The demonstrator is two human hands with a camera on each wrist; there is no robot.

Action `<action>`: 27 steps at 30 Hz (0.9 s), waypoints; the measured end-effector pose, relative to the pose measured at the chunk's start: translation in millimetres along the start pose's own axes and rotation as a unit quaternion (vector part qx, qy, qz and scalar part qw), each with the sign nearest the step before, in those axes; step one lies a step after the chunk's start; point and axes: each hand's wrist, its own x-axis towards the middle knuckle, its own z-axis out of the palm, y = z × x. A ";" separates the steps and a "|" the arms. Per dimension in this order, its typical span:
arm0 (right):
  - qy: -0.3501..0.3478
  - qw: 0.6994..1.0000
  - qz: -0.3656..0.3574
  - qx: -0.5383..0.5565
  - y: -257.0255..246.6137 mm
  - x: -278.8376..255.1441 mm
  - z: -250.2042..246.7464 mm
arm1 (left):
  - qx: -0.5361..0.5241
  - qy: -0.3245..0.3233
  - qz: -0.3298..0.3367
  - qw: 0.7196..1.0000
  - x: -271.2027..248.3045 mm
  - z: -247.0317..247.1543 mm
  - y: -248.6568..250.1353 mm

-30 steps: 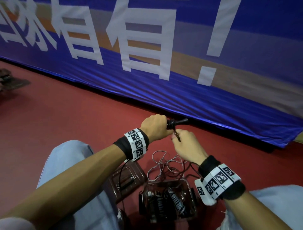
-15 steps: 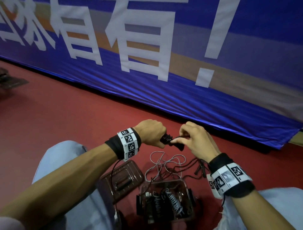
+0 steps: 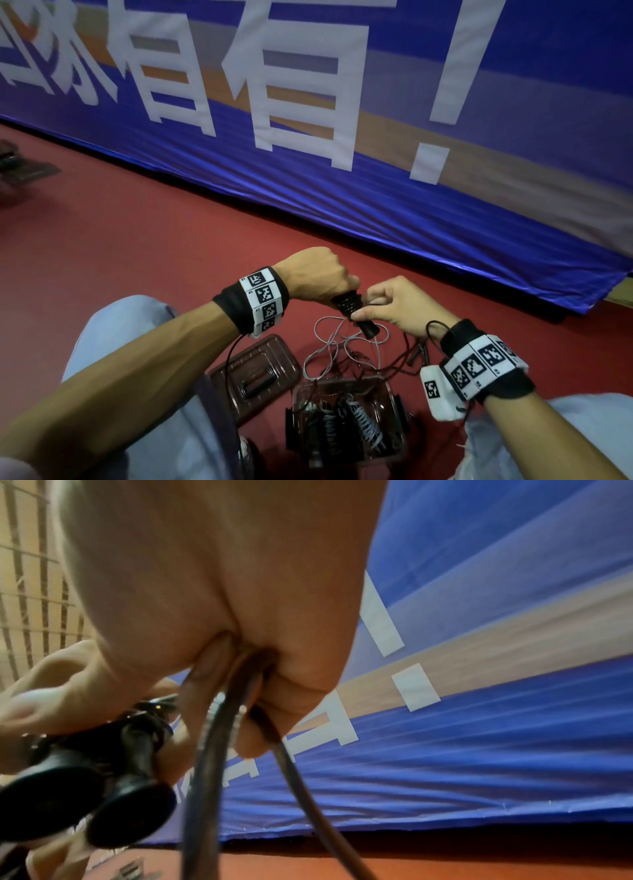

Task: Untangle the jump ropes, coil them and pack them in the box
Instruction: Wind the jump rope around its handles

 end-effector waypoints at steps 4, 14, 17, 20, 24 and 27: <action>-0.062 0.990 0.017 0.122 -15.8 -7.0 -3.2 | -0.030 0.100 0.027 0.994 -4.6 -6.5 -3.1; -0.066 0.967 -0.024 0.246 -24.0 -10.2 -7.0 | -0.100 0.203 0.002 0.974 -11.5 -12.8 -8.6; -0.049 0.947 -0.045 0.316 -24.4 -8.9 -4.6 | -0.128 0.251 -0.046 0.958 -11.4 -17.2 -8.8; -0.033 0.907 -0.066 0.415 -27.4 -7.2 -0.9 | -0.162 0.282 -0.103 0.940 -8.9 -21.3 -3.9; 0.034 0.868 -0.069 0.490 -40.4 -2.9 6.2 | -0.218 0.261 -0.226 0.913 -2.7 -26.2 3.0; 0.141 0.882 -0.045 0.448 -49.2 4.4 10.4 | -0.229 0.173 -0.332 0.899 3.2 -28.5 5.8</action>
